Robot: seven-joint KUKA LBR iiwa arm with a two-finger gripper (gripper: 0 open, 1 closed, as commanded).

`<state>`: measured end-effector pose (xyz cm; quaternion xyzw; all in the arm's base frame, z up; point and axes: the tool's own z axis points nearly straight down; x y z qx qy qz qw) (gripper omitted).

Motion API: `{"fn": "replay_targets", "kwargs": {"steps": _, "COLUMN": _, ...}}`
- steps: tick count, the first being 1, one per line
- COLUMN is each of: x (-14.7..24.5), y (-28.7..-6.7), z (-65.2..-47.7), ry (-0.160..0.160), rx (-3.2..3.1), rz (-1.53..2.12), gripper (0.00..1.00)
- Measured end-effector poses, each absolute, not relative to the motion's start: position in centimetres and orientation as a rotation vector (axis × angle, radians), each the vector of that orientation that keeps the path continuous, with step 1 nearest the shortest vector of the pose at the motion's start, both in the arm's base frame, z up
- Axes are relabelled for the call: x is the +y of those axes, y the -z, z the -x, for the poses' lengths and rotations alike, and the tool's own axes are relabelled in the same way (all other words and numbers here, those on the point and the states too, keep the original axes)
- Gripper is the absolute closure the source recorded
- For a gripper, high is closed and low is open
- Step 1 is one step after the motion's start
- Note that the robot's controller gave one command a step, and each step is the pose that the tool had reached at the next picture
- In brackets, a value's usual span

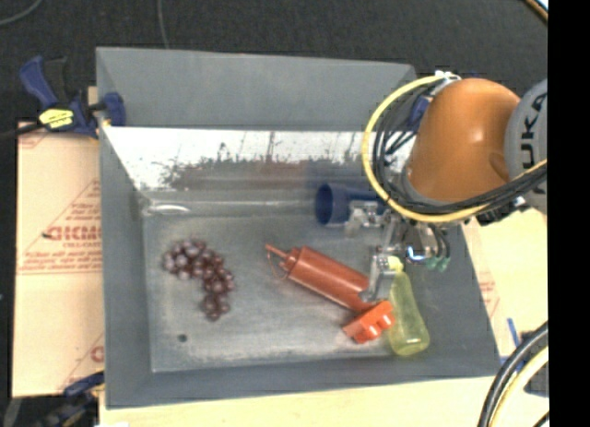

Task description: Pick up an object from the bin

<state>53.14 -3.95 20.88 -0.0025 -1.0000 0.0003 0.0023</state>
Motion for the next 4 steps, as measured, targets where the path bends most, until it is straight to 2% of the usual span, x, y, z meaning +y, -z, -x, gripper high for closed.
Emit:
{"fn": "replay_targets", "kwargs": {"steps": 1, "x": -4.0, "y": -21.3, "z": -53.3, "ry": -0.003, "rx": -3.145, "rz": 0.005, "gripper": 0.00}}
{"fn": "replay_targets", "kwargs": {"steps": 2, "x": -2.6, "y": -10.8, "z": -55.5, "ry": 0.001, "rx": -3.129, "rz": 0.342, "gripper": 0.00}}
{"fn": "replay_targets", "kwargs": {"steps": 3, "x": -1.3, "y": -14.5, "z": -56.5, "ry": -0.003, "rx": -3.160, "rz": 0.067, "gripper": 0.00}}
{"fn": "replay_targets", "kwargs": {"steps": 4, "x": -1.1, "y": -10.0, "z": -55.3, "ry": 0.002, "rx": -3.093, "rz": 0.555, "gripper": 0.00}}
